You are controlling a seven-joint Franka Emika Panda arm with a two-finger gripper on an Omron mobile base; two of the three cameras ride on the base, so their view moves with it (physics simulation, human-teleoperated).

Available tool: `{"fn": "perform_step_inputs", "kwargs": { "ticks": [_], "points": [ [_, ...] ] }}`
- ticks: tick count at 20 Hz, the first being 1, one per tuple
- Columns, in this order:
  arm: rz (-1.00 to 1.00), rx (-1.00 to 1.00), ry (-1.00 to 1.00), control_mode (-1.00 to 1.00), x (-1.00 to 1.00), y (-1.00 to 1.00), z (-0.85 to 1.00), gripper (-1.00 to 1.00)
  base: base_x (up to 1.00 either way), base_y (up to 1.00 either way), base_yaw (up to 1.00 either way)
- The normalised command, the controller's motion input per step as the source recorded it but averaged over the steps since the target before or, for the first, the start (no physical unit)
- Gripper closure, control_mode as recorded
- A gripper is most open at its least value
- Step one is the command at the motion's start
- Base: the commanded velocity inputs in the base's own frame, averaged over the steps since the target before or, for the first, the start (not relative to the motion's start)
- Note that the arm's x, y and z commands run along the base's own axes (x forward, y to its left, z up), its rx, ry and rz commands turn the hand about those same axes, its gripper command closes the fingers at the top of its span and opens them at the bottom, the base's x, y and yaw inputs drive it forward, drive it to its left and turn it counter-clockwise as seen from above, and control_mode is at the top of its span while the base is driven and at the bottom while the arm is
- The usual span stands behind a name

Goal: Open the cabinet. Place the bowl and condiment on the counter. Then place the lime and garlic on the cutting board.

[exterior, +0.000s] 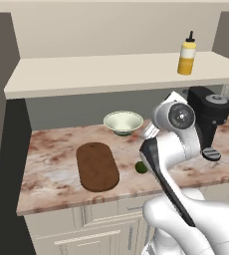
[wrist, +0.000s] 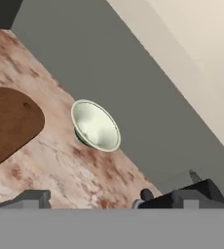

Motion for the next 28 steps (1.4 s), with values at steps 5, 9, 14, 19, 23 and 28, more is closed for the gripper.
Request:
{"fn": "perform_step_inputs", "kwargs": {
  "ticks": [5, 9, 14, 19, 23, 28],
  "points": [
    [-0.02, 0.09, -0.01, -1.0, -0.45, -0.11, 0.37, -1.0, 0.0, 0.0, 0.0],
    [-0.03, 0.1, -0.02, -1.0, -0.43, -0.2, 0.26, -1.0, 0.0, 0.0, 0.0],
    [-0.02, 0.15, -0.03, -1.0, -0.4, -0.36, 0.09, -1.0, 0.0, 0.0, 0.0],
    [-0.1, 0.26, -0.06, -1.0, -0.16, -0.52, 0.26, -1.0, 0.0, 0.0, 0.0],
    [-0.17, 0.21, -0.12, -1.0, -0.01, -0.19, 0.46, -1.0, 0.0, 0.0, 0.0],
    [-0.2, 0.13, -0.1, -1.0, 0.0, -0.07, 0.49, -1.0, 0.0, 0.0, 0.0]
  ]
}}
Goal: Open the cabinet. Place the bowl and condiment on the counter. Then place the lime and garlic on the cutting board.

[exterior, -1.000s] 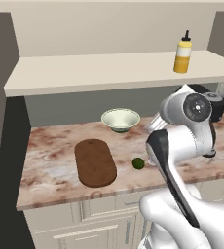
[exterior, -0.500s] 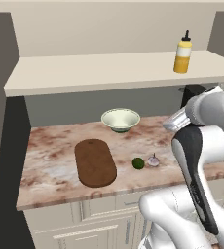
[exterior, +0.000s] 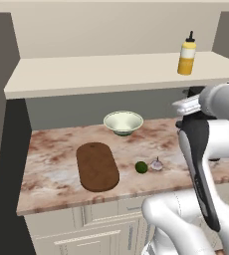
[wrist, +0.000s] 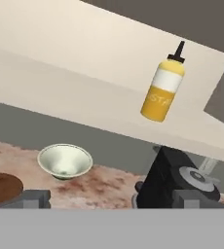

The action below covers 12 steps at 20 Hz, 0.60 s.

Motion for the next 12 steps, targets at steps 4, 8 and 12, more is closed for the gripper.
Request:
{"fn": "perform_step_inputs", "kwargs": {
  "ticks": [4, 8, 12],
  "points": [
    [-0.19, 0.12, -0.08, -1.0, 0.0, -0.11, 0.36, -1.0, 0.0, 0.0, 0.0],
    [-0.1, 0.15, -0.04, -1.0, 0.0, -0.29, 0.29, -1.0, 0.0, 0.0, 0.0],
    [-0.07, 0.16, -0.01, -1.0, 0.0, -0.33, 0.27, -1.0, 0.0, 0.0, 0.0]
  ]
}}
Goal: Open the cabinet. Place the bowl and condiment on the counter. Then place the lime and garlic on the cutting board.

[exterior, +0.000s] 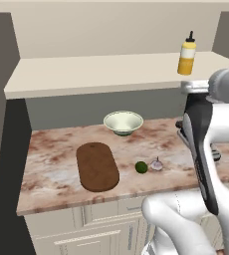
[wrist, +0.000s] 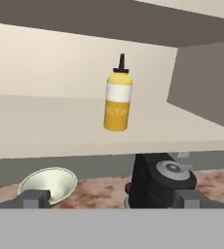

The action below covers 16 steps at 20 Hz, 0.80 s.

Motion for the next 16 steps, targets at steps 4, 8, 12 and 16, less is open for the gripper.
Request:
{"fn": "perform_step_inputs", "kwargs": {
  "ticks": [4, 8, 12, 16],
  "points": [
    [-0.02, 0.09, 0.0, -1.0, 0.09, -0.11, 0.05, -1.0, 0.0, 0.0, 0.0],
    [0.0, 0.02, 0.0, -1.0, 0.18, -0.02, 0.0, -1.0, 0.0, 0.0, 0.0],
    [0.0, 0.01, 0.0, -1.0, 0.21, -0.02, 0.0, -1.0, 0.0, 0.0, 0.0],
    [0.0, 0.0, 0.0, -1.0, 0.28, 0.0, 0.0, -1.0, 0.0, 0.0, 0.0]
  ]
}}
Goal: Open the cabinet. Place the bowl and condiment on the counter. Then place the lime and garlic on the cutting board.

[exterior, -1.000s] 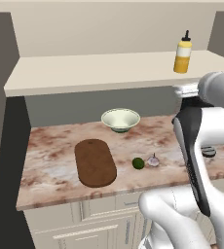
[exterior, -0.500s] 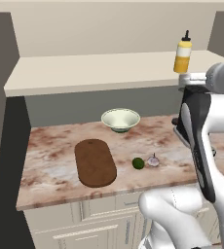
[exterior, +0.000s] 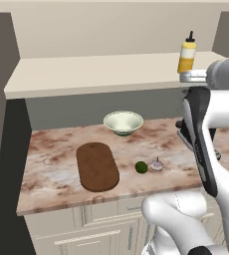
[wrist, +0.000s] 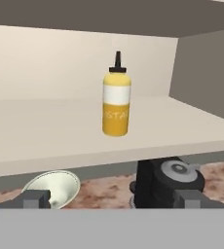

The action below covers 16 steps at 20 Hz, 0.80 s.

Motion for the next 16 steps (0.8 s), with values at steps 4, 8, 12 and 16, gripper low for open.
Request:
{"fn": "perform_step_inputs", "kwargs": {
  "ticks": [4, 8, 12, 16],
  "points": [
    [0.0, 0.0, 0.0, -1.0, 0.28, 0.0, 0.0, -1.0, 0.0, 0.0, 0.0],
    [0.0, 0.0, 0.0, -1.0, 0.33, 0.0, 0.0, -1.0, 0.0, 0.0, 0.0],
    [0.0, 0.0, 0.0, -1.0, 0.28, 0.0, 0.0, -1.0, 0.0, 0.0, 0.0],
    [0.0, 0.0, 0.0, -1.0, 0.32, -0.04, 0.02, -1.0, 0.0, 0.0, 0.0]
  ]
}}
